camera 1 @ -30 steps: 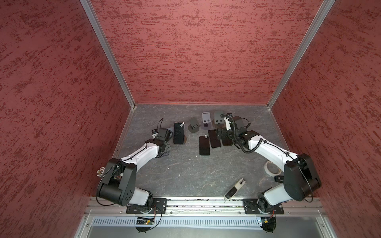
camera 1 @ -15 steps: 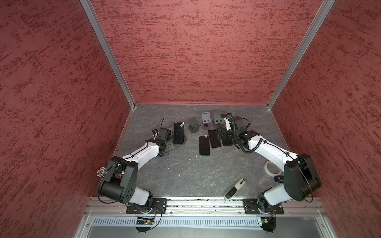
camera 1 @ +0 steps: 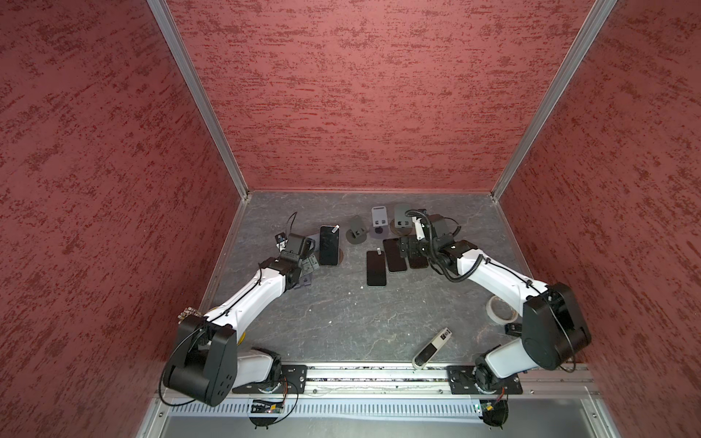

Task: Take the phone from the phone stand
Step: 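Draw the left arm back while the right arm reaches toward the pink phone, then move the right gripper above the pink-framed phone standing on its stand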

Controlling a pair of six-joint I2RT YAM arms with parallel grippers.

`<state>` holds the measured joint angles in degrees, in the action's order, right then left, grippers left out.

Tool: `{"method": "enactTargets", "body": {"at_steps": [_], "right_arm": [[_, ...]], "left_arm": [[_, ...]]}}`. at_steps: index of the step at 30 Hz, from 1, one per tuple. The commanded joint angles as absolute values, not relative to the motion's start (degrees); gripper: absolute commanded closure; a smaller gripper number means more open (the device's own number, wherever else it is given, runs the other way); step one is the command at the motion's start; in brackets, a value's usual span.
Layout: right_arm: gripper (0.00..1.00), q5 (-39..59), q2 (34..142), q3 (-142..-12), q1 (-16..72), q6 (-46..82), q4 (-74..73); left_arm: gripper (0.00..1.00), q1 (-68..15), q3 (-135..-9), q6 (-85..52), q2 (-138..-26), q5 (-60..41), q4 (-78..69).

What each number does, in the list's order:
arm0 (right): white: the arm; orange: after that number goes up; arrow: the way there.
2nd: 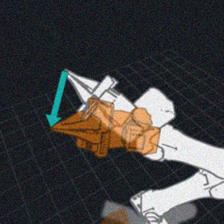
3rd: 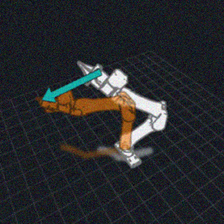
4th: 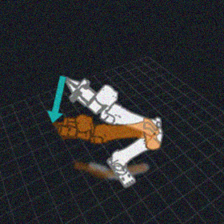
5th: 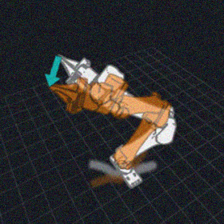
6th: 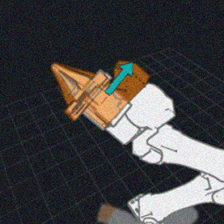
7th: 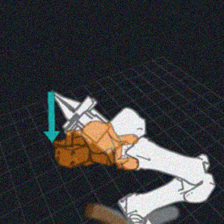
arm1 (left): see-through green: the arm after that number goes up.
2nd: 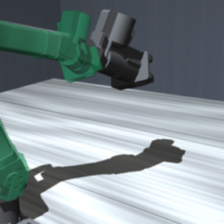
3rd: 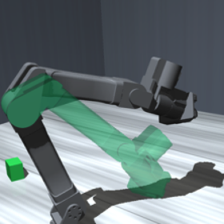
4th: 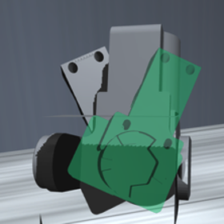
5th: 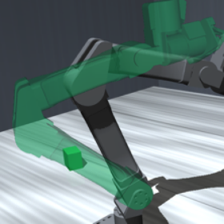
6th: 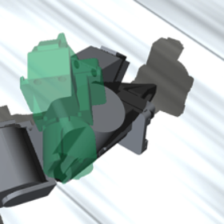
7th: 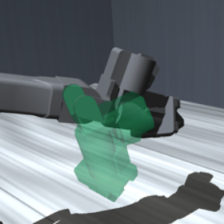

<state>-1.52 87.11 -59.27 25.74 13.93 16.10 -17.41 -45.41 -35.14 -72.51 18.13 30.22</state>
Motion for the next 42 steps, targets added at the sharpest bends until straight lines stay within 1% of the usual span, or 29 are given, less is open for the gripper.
{"method": "enactTargets", "body": {"at_steps": [1, 8, 16, 25, 38, 42], "right_arm": [[0.01, -1.8, 87.2, -60.1, 26.5, 14.7, 16.4], [0.01, -1.5, 88.1, -61.1, 27.4, 15.5, 16.4], [0.01, -1.6, 90.7, -63.7, 30.4, 16.8, 15.9], [0.01, -2.3, 95.9, -68.8, 35.1, 18.5, 16.1], [0.01, -4.9, 102.4, -77.1, 40.6, 21.4, 16.9], [0.01, -4.6, 104.6, -79.9, 42.1, 22.8, 16.8]], "left_arm": [[0.00, -17.9, -45.4, -34.7, -68.7, 17.4, 31.4], [0.00, -19.1, -40.4, -34.4, -58.5, 11.6, 27.6], [0.00, -21.2, -35.3, -32.2, -51.3, 3.6, 23.6], [0.00, -24.3, -32.4, -30.0, -43.0, 0.5, 22.5], [0.00, -24.5, -32.6, -27.6, -35.8, -3.3, 24.5], [0.00, -24.5, -32.4, -28.3, -32.7, -1.9, 26.0]]}}
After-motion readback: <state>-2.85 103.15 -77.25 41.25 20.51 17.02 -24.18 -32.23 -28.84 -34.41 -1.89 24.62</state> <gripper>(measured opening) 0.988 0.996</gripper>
